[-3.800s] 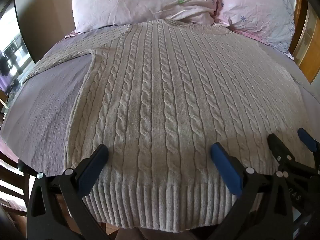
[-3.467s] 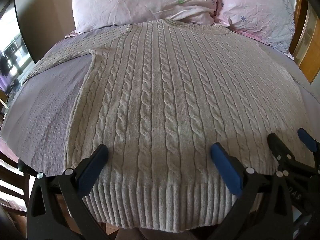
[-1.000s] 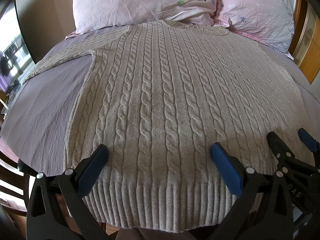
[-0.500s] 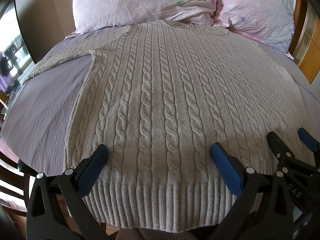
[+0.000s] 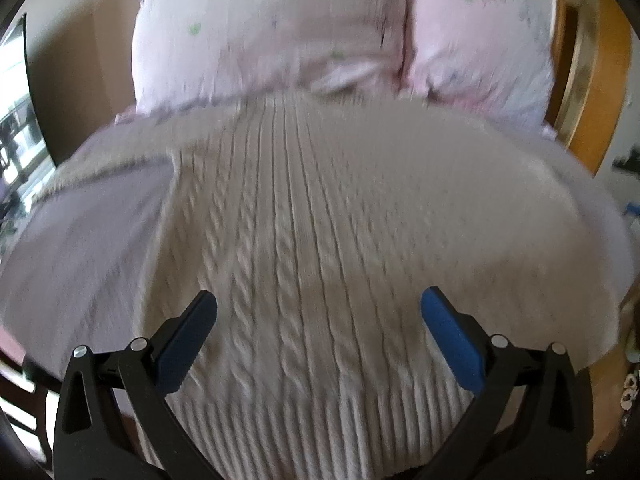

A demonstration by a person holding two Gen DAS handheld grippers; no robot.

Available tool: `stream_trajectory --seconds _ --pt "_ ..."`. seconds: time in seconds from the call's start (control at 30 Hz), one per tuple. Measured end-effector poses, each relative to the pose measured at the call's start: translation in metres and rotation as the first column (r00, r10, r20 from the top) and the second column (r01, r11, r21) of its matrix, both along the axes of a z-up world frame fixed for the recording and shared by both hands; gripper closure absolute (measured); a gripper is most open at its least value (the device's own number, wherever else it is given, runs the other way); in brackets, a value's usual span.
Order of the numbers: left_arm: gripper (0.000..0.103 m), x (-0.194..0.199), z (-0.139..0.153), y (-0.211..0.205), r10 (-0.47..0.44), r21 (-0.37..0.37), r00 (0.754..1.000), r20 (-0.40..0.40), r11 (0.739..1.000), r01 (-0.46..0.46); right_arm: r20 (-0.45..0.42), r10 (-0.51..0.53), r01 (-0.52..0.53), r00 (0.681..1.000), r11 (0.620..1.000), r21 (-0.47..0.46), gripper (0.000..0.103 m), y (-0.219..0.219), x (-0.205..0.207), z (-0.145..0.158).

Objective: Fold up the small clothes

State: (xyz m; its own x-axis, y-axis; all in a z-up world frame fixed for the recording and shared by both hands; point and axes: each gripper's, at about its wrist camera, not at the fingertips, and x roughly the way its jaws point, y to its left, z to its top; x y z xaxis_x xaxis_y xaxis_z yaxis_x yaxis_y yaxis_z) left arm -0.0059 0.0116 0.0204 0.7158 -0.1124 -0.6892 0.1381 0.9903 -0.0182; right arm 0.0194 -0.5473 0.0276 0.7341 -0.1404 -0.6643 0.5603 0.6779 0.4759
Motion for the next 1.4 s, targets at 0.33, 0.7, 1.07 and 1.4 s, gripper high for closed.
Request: stream_trajectory --seconds 0.33,0.7,1.07,1.4 --pt "0.001 0.045 0.043 0.077 0.032 -0.243 0.993 0.112 0.970 -0.004 -0.048 -0.276 0.278 0.960 0.924 0.261 0.050 -0.143 0.025 -0.051" --pt "0.001 0.083 0.030 0.217 0.338 -0.494 0.941 0.031 0.824 -0.279 0.062 -0.196 0.193 0.979 0.980 0.042 0.097 -0.101 0.048 -0.010" --pt "0.003 0.102 0.021 0.294 0.527 -0.553 0.845 -0.091 0.679 -0.484 0.104 0.652 -0.616 0.751 0.748 -0.246 0.091 0.262 0.153 0.068" --pt "0.021 0.131 -0.006 0.354 0.610 -0.657 0.751 -0.255 0.460 -0.597 0.049 0.771 -0.731 0.636 0.621 -0.284 0.029 0.331 0.133 0.057"
